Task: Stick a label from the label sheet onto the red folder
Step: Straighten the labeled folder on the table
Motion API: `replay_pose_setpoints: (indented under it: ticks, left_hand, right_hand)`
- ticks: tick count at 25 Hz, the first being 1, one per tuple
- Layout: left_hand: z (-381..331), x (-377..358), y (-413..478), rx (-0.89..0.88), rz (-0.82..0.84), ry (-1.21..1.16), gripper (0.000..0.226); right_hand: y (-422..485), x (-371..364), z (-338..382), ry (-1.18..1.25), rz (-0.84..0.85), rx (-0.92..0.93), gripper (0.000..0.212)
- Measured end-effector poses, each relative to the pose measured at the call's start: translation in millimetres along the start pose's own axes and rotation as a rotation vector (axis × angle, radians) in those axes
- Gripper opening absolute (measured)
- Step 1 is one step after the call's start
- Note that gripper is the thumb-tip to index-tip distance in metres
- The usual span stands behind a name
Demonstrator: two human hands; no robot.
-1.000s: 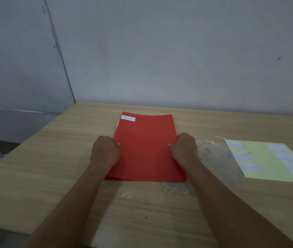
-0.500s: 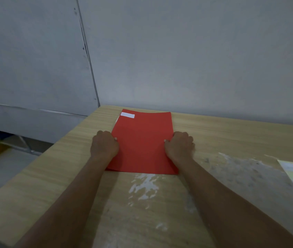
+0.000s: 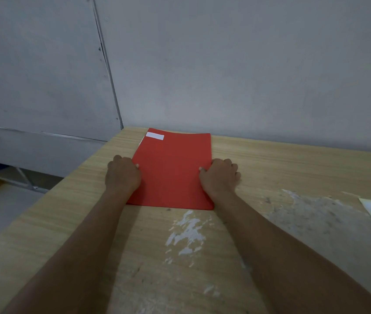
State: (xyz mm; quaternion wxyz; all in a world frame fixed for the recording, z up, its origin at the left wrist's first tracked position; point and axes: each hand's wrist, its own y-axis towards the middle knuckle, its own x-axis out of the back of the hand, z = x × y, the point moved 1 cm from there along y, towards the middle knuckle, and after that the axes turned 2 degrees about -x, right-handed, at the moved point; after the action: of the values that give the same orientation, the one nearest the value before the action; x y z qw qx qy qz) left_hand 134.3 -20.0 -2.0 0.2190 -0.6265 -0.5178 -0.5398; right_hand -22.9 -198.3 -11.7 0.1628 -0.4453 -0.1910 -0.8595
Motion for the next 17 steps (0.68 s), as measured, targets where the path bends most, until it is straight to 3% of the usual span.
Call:
replay_pose_setpoints:
  ticks: [17]
  left_hand:
    - [1.8, 0.7, 12.1, -0.055, 0.030, 0.016, 0.036]
  right_hand:
    - [-6.8, -1.4, -1.3, -0.021, -0.071, 0.058, 0.043]
